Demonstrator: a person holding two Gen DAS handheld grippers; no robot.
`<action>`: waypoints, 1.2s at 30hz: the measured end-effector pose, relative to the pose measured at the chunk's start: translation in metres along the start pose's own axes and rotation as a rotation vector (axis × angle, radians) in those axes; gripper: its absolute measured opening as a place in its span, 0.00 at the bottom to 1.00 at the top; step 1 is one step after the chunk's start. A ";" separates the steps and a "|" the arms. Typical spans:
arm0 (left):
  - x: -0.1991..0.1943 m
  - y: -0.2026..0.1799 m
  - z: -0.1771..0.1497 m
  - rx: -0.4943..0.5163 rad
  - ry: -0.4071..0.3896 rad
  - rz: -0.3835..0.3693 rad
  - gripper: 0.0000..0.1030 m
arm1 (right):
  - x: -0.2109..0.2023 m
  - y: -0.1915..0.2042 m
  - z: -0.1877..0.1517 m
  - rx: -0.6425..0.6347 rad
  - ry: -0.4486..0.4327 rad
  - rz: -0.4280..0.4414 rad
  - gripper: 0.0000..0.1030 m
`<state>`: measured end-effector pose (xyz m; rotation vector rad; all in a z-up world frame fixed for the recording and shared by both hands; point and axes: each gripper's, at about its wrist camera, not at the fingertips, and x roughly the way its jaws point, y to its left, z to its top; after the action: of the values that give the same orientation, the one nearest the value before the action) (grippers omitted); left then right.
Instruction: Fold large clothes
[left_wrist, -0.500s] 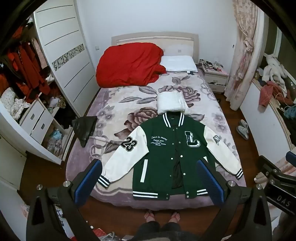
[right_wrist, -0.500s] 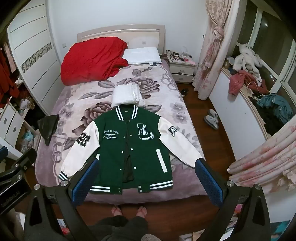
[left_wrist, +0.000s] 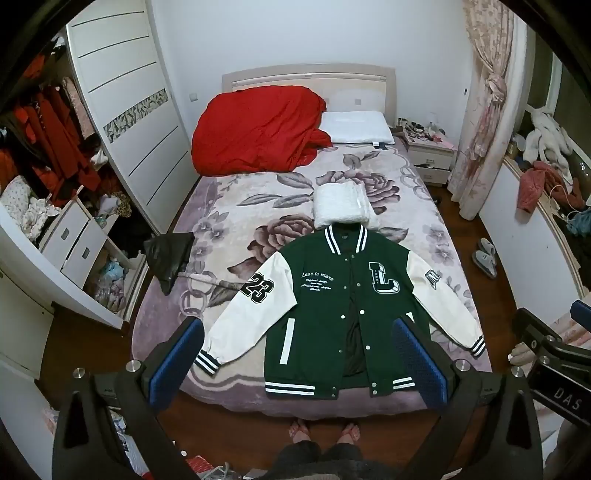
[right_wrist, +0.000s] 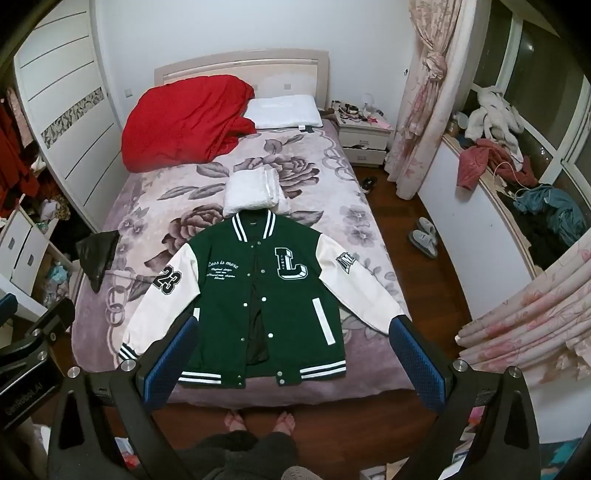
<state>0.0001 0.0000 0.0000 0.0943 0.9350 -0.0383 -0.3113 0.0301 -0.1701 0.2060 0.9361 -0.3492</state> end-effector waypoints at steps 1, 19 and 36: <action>0.000 0.000 0.000 0.001 -0.001 0.001 1.00 | 0.000 0.000 0.000 0.001 0.000 0.001 1.00; 0.000 0.000 0.000 0.000 -0.002 -0.003 1.00 | -0.002 0.000 0.003 0.001 -0.003 0.001 1.00; 0.000 0.000 0.000 -0.003 -0.005 -0.007 1.00 | -0.004 -0.001 0.004 0.000 -0.007 -0.001 1.00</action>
<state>-0.0001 -0.0003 -0.0002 0.0879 0.9307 -0.0439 -0.3114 0.0285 -0.1643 0.2042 0.9298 -0.3503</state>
